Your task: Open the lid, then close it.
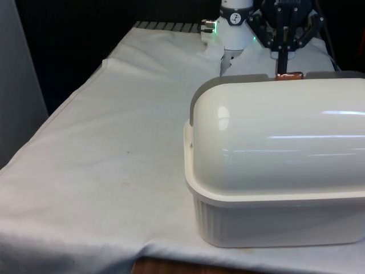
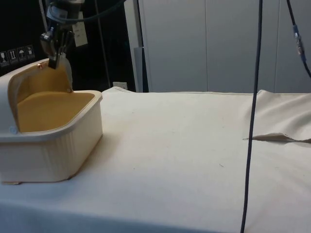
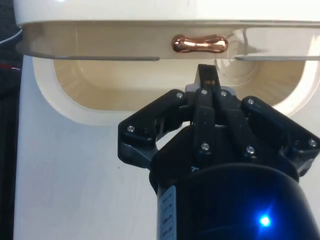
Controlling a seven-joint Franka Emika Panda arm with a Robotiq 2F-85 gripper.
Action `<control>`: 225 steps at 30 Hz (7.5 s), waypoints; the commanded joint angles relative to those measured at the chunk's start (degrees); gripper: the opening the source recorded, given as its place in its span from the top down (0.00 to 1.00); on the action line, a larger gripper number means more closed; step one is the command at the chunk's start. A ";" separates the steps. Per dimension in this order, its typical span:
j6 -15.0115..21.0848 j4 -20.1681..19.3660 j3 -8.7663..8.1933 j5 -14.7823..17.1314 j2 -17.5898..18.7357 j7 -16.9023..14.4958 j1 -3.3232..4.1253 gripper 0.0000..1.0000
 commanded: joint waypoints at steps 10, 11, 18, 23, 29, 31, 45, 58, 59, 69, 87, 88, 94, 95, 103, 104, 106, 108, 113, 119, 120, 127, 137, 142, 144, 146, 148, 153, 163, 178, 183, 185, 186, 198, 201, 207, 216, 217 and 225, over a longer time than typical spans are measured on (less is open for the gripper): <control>-2.29 3.90 -0.17 0.11 1.20 -0.11 -0.11 1.00; -2.52 4.07 -0.17 0.06 1.09 -0.11 -0.11 1.00; -5.16 5.67 -0.23 0.00 -0.11 -0.17 -0.06 1.00; -7.28 6.88 -0.29 0.06 -1.03 -0.23 -0.11 1.00; -10.31 8.54 -0.40 0.06 -2.06 -0.23 -0.11 1.00; -11.75 9.00 -0.40 0.06 -2.64 -0.17 -0.06 1.00; -17.30 9.51 -0.57 0.11 -5.73 -0.29 -0.11 1.00; -23.55 8.77 -0.74 -0.46 -8.37 -0.34 0.11 1.00; -23.26 9.11 -0.74 -0.17 -7.96 -0.34 0.06 1.00; -28.88 9.40 -0.74 -0.57 -8.71 -0.86 0.23 1.00; -30.19 11.46 -0.74 -0.29 -7.28 -0.92 0.11 0.44; -30.60 11.75 -0.74 -0.17 -7.10 -0.97 0.11 0.44; -30.48 11.97 -0.74 -0.17 -6.82 -1.03 0.06 0.12; -30.42 12.09 -0.74 -0.11 -6.70 -1.03 0.06 0.07; -30.31 15.47 -0.69 0.11 -4.24 -1.03 0.00 0.00; -30.02 15.30 -0.74 -0.17 -4.30 -0.92 0.06 0.00; -30.25 16.67 -0.69 0.17 -3.27 -0.97 -0.06 0.00; -30.31 17.76 -0.69 0.17 -2.46 -1.03 -0.06 0.00; -30.65 21.60 -0.74 0.17 0.29 -1.09 -0.17 0.00; -31.17 25.73 -0.80 0.23 3.15 -1.15 -0.40 0.00; -31.17 26.47 -0.80 0.23 3.67 -1.15 -0.46 0.00; -31.28 30.31 -0.86 0.17 6.47 -1.09 -0.63 0.00; -31.34 32.26 -0.86 0.17 7.85 -1.09 -0.69 0.48; -30.42 31.74 -0.97 -0.11 7.62 -0.92 -0.57 0.76; -31.28 32.37 -0.86 0.17 7.96 -1.09 -0.69 0.81; -30.71 32.54 -0.86 0.17 8.37 -0.97 -0.69 0.91; -29.74 32.66 -0.80 0.17 8.88 -0.86 -0.63 1.00; -26.99 32.37 -0.74 0.11 10.03 -0.52 -0.46 1.00; -22.92 31.86 -0.80 -0.06 12.15 -0.06 -0.11 1.00; -20.34 30.25 -0.80 -0.17 13.75 0.34 0.52 1.00; -20.23 30.02 -0.80 -0.23 13.98 0.46 0.74 1.00; -20.23 29.74 -0.86 -0.29 13.98 0.57 0.97 1.00; -20.23 29.62 -0.86 -0.34 14.04 0.57 1.03 1.00; -20.91 28.88 -0.74 -0.29 14.04 0.46 1.60 1.00; -20.28 27.73 -0.97 -0.74 13.58 0.97 2.18 1.00; -20.34 26.70 -0.97 -0.86 13.18 0.86 2.35 1.00; -21.03 25.90 -0.74 -1.03 12.61 0.52 2.12 1.00; -20.34 23.84 -0.92 -1.49 11.23 0.74 2.41 1.00; -19.94 20.17 -0.92 -1.83 9.00 0.69 2.46 1.00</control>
